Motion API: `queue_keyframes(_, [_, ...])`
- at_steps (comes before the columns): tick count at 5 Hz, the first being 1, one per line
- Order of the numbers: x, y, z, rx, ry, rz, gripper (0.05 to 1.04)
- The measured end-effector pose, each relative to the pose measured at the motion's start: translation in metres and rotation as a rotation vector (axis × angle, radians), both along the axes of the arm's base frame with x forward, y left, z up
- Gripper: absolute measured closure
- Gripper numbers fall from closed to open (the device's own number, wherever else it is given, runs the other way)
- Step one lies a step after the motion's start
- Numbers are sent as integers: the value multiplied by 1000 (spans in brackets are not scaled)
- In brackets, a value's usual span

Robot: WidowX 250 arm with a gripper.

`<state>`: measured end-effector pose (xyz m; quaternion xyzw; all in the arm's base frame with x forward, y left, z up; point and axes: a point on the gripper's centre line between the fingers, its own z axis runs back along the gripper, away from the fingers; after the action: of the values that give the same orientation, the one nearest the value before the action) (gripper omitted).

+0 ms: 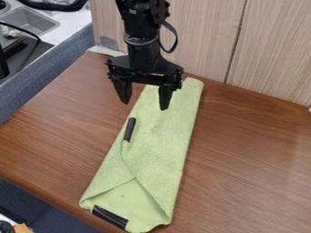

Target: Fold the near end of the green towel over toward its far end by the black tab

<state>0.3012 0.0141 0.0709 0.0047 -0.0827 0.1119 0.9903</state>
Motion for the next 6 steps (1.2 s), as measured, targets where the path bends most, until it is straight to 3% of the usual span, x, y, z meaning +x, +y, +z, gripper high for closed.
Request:
queue_keyframes(2, [-12, -6, -12, -16, 62, 22, 83])
queue_keyframes(3, [-24, -8, -1, -19, 40, 58, 83])
queue_keyframes(4, [-43, -17, -1, -19, 20, 94, 83])
queue_keyframes(6, [-99, -32, -24, -63, 40, 200, 83])
